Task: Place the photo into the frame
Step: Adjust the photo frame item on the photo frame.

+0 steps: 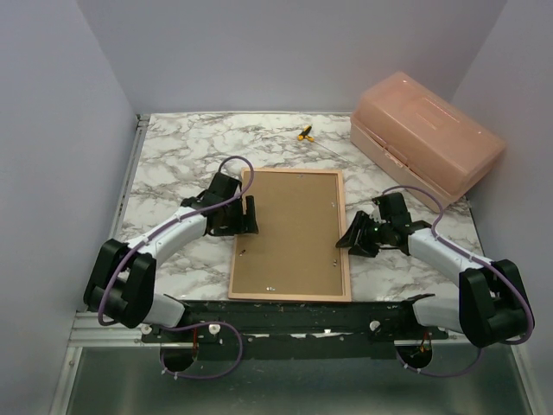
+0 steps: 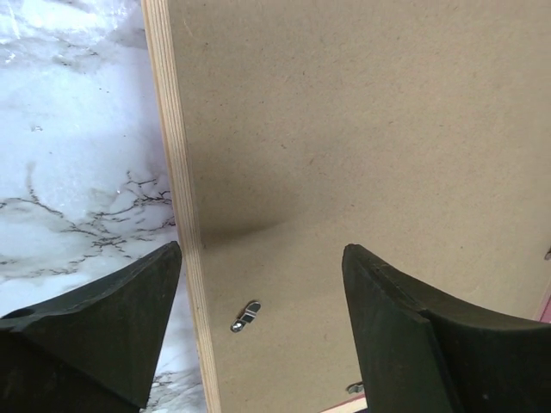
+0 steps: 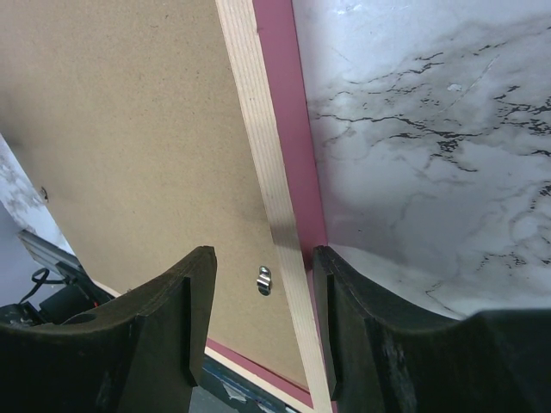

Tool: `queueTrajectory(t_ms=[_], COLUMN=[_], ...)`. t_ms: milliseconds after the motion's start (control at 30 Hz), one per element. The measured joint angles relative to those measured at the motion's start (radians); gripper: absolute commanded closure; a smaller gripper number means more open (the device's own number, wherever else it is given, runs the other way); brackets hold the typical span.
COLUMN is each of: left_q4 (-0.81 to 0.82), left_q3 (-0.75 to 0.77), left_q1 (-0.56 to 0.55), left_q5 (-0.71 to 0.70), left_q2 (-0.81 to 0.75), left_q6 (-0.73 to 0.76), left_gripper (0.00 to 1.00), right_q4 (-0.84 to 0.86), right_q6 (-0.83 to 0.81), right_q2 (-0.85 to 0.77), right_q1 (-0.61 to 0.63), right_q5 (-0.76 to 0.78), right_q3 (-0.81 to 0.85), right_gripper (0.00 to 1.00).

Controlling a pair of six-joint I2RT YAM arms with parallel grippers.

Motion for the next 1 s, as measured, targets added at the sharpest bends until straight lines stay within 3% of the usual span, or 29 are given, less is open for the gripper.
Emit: queueTrajectory(t_ms=[133, 1000], left_q4=[-0.005, 0.057], left_q3=[0.007, 0.014], left_q1=[0.000, -0.003], left_q5=[-0.012, -0.007], left_q2=[-0.029, 0.052], left_q6=[-0.001, -0.002], left_gripper=[0.33, 0.37], right_q4=[0.002, 0.018], right_q6=[0.000, 0.001], right_q2=[0.000, 0.002], right_q1=[0.000, 0.000], right_q5=[-0.001, -0.011], right_q3=[-0.001, -0.008], right_gripper=[0.45, 0.45])
